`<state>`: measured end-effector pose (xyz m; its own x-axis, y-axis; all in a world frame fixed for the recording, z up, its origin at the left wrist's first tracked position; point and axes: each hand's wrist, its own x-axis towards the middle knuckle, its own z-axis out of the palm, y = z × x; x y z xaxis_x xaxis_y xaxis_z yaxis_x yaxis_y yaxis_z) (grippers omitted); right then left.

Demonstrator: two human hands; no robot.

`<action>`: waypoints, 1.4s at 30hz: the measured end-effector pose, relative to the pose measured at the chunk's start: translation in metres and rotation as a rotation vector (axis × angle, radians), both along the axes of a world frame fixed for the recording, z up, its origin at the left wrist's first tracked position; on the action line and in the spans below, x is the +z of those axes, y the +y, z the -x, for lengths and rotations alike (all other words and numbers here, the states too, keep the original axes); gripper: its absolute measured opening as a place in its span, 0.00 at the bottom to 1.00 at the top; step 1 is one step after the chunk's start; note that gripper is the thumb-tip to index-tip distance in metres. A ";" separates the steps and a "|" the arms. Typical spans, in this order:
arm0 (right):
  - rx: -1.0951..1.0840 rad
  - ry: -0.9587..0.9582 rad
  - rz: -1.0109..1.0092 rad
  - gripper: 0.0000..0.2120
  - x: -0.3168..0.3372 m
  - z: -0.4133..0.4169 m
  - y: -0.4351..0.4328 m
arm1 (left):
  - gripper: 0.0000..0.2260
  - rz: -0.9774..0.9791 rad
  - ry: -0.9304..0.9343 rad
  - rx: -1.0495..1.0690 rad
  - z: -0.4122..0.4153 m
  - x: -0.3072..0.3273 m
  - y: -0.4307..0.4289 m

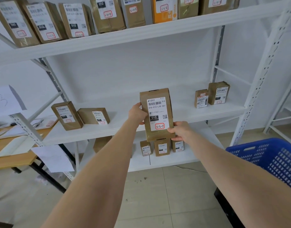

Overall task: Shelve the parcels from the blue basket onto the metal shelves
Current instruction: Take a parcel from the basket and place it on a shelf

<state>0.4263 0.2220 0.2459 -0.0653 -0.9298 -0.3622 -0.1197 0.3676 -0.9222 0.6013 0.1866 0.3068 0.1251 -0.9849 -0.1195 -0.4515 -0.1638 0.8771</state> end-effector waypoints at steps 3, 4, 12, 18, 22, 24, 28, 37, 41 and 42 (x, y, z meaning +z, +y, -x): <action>-0.030 0.017 0.014 0.22 0.002 0.013 -0.006 | 0.29 0.015 0.007 -0.012 0.015 -0.001 -0.012; -0.036 0.022 0.020 0.22 0.003 0.017 -0.009 | 0.29 0.023 0.008 -0.017 0.020 -0.001 -0.017; -0.084 0.061 0.041 0.20 -0.007 0.040 -0.064 | 0.29 0.051 -0.017 -0.053 0.049 -0.008 -0.078; -0.101 0.126 0.058 0.21 -0.020 0.048 -0.136 | 0.28 0.073 -0.086 -0.072 0.060 -0.023 -0.151; -0.059 0.310 0.118 0.21 -0.028 0.051 -0.182 | 0.27 0.064 -0.114 -0.082 0.062 -0.034 -0.199; -0.057 0.360 0.130 0.21 -0.034 0.053 -0.202 | 0.26 0.040 -0.101 -0.089 0.064 -0.038 -0.217; -0.046 0.442 0.124 0.20 -0.050 0.058 -0.231 | 0.24 -0.004 -0.035 -0.104 0.068 -0.048 -0.242; -0.110 0.529 0.124 0.14 -0.075 0.071 -0.271 | 0.24 -0.009 0.058 -0.079 0.084 -0.073 -0.273; -0.120 0.533 0.123 0.13 -0.087 0.077 -0.284 | 0.24 -0.018 0.081 -0.065 0.093 -0.088 -0.281; -0.118 0.530 0.123 0.13 -0.090 0.078 -0.286 | 0.23 -0.021 0.083 -0.061 0.094 -0.092 -0.282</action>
